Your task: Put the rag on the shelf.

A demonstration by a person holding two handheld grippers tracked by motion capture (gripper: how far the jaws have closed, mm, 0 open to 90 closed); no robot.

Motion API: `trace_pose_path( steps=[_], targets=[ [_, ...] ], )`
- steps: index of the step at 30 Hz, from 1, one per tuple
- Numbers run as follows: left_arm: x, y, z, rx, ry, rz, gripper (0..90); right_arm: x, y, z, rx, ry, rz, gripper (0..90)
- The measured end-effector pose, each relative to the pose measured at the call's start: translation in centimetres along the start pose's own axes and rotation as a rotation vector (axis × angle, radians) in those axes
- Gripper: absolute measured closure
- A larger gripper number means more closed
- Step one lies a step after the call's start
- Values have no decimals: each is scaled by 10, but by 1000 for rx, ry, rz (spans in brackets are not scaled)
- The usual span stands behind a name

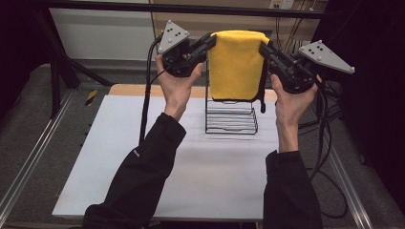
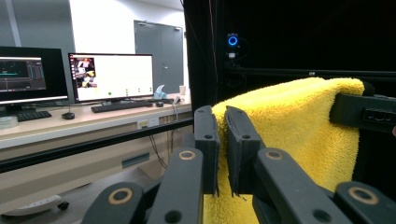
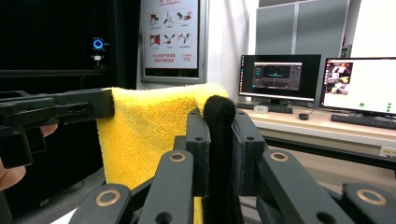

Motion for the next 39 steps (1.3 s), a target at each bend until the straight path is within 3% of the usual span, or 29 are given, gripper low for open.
trace_pose_path(
  steps=[17, 25, 28, 39],
  targets=[
    [-19, -16, -23, -4, -17, -33, 839, 9, -30, -18, 18, 9, 3, 800],
    [-30, -24, -28, 7, -2, -45, 838, 13, -45, -23, 25, 4, -4, 799],
    [-34, -28, -30, -3, -24, -58, 838, 14, -51, -24, 30, 4, -1, 799],
    [-50, -43, -15, -45, -61, -82, 838, 26, -76, -10, 0, 21, -1, 799]
  ],
)
Point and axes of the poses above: each handheld gripper's, and its own axes: y roughly backward along the jaws, z roughly out of its underside, x roughly to its right, the point moved 3 cm from there along -y, roughly forward along the jaws, and after that the axes turned 12 degrees about z, right-handed, at the moved point
